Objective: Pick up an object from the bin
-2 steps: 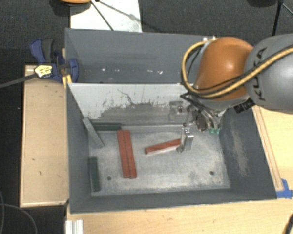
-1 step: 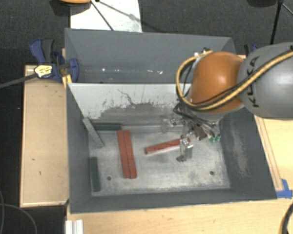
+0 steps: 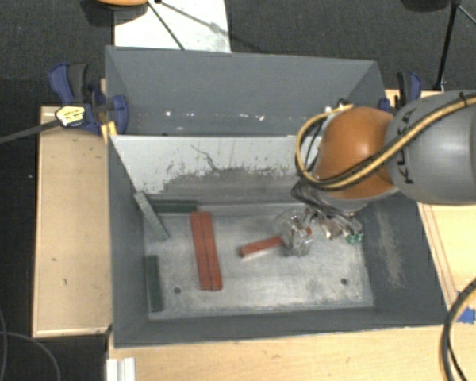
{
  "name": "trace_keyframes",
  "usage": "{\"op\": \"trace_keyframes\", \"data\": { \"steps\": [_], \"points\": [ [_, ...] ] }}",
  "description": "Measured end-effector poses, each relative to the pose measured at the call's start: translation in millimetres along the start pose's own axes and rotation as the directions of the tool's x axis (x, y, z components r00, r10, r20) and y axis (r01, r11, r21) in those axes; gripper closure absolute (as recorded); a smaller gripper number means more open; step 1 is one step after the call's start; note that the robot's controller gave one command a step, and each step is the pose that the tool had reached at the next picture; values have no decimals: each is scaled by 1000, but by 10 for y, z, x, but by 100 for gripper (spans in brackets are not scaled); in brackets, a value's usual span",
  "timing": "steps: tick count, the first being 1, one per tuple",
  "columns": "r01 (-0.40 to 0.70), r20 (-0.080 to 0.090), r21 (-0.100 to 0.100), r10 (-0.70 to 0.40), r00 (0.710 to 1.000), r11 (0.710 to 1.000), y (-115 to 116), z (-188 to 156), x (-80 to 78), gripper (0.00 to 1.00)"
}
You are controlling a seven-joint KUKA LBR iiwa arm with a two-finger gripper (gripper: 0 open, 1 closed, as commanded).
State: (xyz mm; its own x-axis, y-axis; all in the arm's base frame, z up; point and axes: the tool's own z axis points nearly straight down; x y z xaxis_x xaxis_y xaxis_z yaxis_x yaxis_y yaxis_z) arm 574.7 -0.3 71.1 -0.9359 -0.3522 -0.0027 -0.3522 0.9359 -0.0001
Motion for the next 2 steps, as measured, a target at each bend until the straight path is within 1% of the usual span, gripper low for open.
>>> {"op": "trace_keyframes", "data": {
  "steps": [1,2],
  "points": [
    [-2,0,-1,2,1000,1000,2,3,1,0],
    [-4,2,-1,4,1000,1000,3,-9,-9,100]
  ]
}}
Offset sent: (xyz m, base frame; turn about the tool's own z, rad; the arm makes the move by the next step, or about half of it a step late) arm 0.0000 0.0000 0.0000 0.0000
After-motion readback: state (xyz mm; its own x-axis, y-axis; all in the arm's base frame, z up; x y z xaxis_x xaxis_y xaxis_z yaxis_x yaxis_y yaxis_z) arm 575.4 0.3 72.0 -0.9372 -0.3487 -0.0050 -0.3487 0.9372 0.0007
